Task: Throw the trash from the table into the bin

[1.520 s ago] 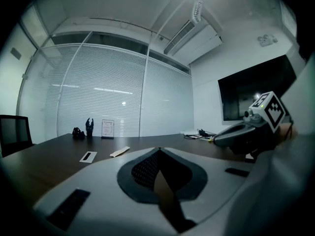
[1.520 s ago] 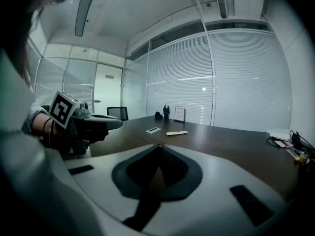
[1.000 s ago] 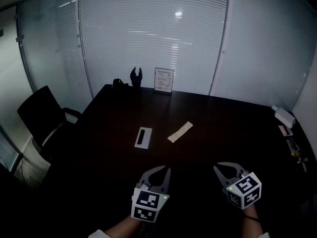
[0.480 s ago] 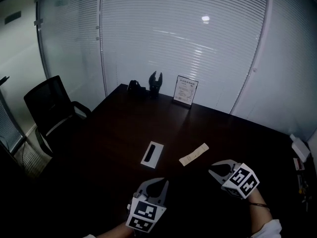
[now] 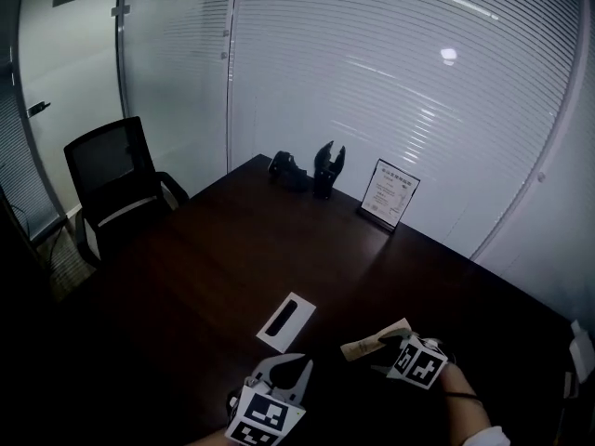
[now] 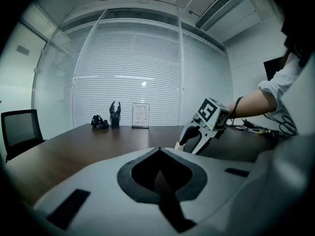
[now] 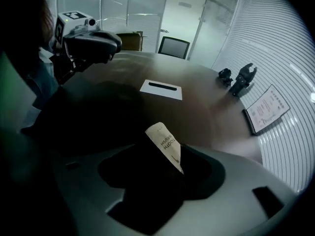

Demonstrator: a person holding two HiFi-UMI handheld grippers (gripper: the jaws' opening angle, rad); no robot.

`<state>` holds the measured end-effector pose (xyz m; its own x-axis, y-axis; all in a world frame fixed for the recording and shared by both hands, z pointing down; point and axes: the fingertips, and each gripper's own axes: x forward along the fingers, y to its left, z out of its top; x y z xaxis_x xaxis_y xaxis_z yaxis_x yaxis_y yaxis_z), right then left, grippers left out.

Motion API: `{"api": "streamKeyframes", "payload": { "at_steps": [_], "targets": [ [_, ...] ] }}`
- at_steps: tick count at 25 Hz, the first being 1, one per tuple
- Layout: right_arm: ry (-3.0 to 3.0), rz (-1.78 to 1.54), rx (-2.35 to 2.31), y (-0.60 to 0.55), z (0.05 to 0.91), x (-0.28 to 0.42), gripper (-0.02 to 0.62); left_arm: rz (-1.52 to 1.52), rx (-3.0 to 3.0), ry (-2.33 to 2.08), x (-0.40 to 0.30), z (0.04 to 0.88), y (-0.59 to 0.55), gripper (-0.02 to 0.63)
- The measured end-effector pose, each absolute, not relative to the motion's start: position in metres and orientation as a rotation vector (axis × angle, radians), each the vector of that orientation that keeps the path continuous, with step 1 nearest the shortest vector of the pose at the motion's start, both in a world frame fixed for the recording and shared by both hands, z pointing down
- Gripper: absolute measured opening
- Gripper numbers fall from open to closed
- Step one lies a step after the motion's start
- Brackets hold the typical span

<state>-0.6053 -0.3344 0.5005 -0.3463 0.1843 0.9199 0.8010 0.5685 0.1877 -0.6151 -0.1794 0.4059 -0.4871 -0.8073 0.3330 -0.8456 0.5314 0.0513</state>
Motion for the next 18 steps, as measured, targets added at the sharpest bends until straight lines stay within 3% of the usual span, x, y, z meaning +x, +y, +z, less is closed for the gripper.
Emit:
{"api": "streamKeyframes", "payload": {
  "at_steps": [4,14,16,17,18],
  "targets": [
    [-1.686,-0.88,-0.92,-0.339,0.533,-0.628,0.288,0.179,1.354,-2.454,-0.635,0.426,-0.193,-0.002],
    [-1.525,-0.779,-0.968,-0.347,0.565,-0.638,0.287,0.213,1.282,-2.459,-0.643,0.434,-0.187,-0.002],
    [-1.527,-0.738,-0.973,-0.342,0.564,-0.634,0.252,0.212,1.276,-2.463,-0.641,0.431,-0.185,-0.002],
    [-1.547,-0.723,-0.966,-0.341,0.562,-0.633,0.147,0.211,1.275,-2.468,-0.639,0.429,-0.184,-0.002],
    [-1.58,-0.707,-0.948,-0.341,0.56,-0.634,0.095,0.211,1.275,-2.473,-0.637,0.428,-0.183,-0.002]
  ]
}}
